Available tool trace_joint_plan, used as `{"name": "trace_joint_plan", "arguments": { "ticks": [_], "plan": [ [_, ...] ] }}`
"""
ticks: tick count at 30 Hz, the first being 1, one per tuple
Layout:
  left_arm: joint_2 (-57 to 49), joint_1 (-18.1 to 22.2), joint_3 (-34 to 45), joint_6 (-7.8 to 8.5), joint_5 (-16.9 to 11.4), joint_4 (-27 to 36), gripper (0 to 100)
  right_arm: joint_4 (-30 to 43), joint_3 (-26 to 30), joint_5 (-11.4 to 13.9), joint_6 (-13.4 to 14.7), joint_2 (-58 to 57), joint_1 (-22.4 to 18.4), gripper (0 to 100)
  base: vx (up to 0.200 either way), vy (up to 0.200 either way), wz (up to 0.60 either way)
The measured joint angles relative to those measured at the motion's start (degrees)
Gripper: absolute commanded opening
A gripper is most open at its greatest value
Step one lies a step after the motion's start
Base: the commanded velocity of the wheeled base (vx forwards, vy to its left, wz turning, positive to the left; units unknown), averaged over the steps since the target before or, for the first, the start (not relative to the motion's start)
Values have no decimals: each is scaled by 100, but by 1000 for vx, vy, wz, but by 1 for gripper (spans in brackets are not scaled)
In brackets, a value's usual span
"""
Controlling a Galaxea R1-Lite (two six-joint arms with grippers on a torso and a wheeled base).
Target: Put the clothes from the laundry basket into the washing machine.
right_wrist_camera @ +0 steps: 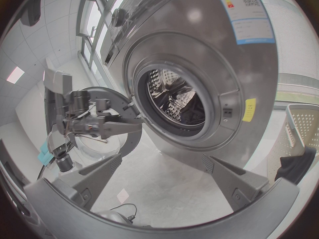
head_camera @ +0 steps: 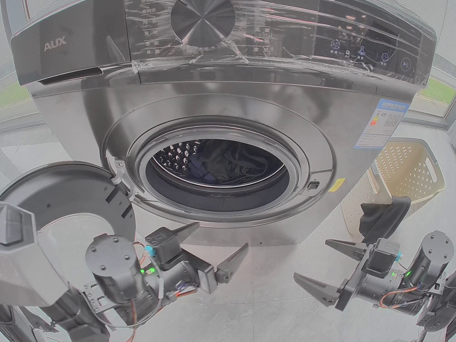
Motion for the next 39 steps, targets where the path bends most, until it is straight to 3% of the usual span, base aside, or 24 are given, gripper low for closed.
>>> {"name": "trace_joint_plan", "arguments": {
  "ticks": [4,11,15,20,29,35,39],
  "plan": [
    [-596,-55,686,29,44,-71,100,20,24,-88,17,-254,-221,100,0,0,0],
    [-1484,-46,1507,65,358,-85,100,271,30,-195,50,-601,-887,100,-200,0,0],
    [-2007,-22,1615,126,533,35,100,818,33,-226,55,-975,-1163,100,-200,0,0],
    [-2621,52,1645,202,618,422,100,1960,38,-436,61,-1651,-1318,100,-200,0,0],
    [-4135,367,1651,235,605,2266,100,3551,35,-672,105,-3274,-1428,100,-200,0,0],
    [-5609,735,1651,227,369,3767,100,4741,33,-696,52,-4476,-1651,100,-200,0,0],
    [-6721,1102,1651,224,40,4941,100,5436,35,-677,17,-5242,-1958,100,-100,0,0]
  ]
}}
